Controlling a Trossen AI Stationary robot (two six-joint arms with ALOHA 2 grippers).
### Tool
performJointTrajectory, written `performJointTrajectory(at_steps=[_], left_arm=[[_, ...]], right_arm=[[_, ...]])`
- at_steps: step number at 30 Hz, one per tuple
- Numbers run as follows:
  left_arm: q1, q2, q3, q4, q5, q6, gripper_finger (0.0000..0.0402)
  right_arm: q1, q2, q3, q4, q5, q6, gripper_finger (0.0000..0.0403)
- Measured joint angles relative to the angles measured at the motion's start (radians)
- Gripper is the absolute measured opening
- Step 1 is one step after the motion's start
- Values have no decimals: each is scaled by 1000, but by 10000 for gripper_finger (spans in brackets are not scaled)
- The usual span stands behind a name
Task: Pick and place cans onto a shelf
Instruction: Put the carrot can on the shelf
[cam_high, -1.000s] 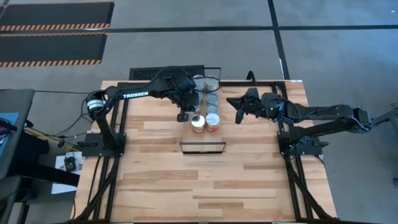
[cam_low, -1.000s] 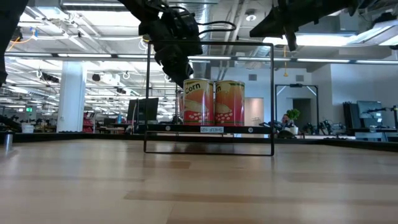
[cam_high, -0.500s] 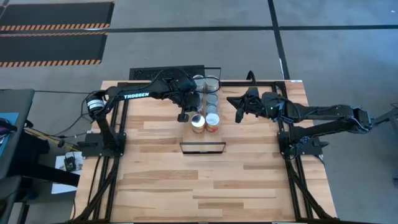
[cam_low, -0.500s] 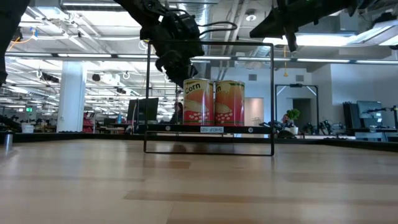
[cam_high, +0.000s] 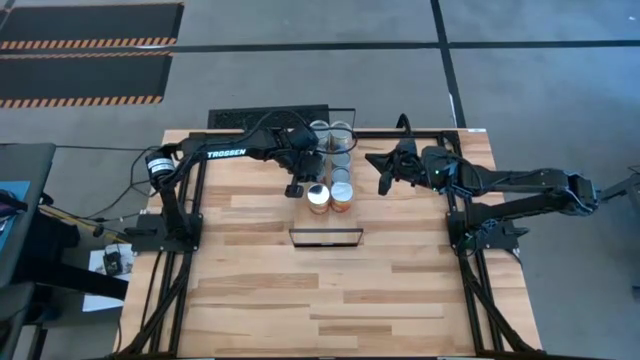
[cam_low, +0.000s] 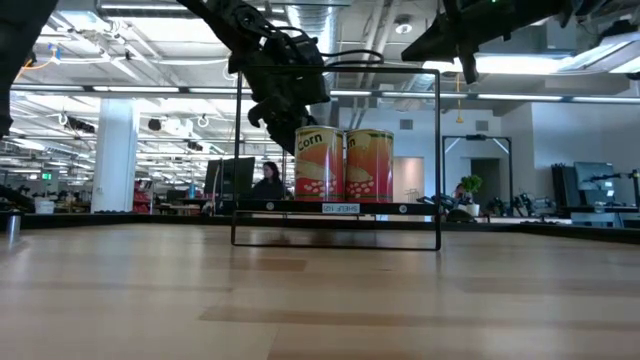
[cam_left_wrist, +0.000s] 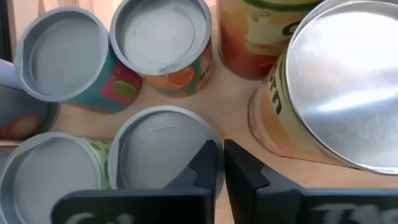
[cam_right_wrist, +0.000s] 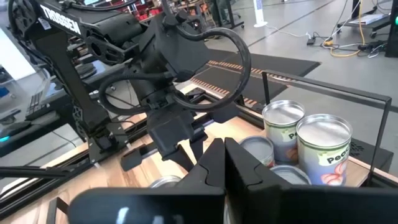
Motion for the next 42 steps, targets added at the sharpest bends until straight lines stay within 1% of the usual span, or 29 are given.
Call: performJointTrajectory(at_steps=[9,14,18,23,26,29,32,33,35,38,40,42], left_arm=[[-1,0,0,-4,9,-3,51],[-1,0,0,-4,10,-25,67],[-3,0,6,-8,10,-47,72],[-2,0,59,-44,9,-63,73],[8,-11,93,-69,-13,-112,70],[38,-54,94,-89,-31,-182,56],[71,-110,56,-83,-18,-246,27],[81,-130,29,-77,-5,-259,15],[90,-163,-39,-41,3,-279,5],[91,-200,-174,69,6,-306,6],[86,-211,-258,178,4,-331,3],[83,-214,-315,264,0,-366,1]], right_arm=[[0,0,0,0,0,-1,13],[0,0,0,0,0,-1,15],[0,0,0,0,0,-14,15],[0,0,0,0,0,-21,19],[0,0,0,0,0,-23,22],[0,0,0,0,0,-23,21],[0,0,0,-1,-4,-42,18],[0,0,0,-1,-4,-46,16],[0,0,0,-3,-6,-47,15],[0,0,0,-3,-6,-49,15],[0,0,0,-4,-6,-49,16],[0,0,0,-4,-6,-49,17]])
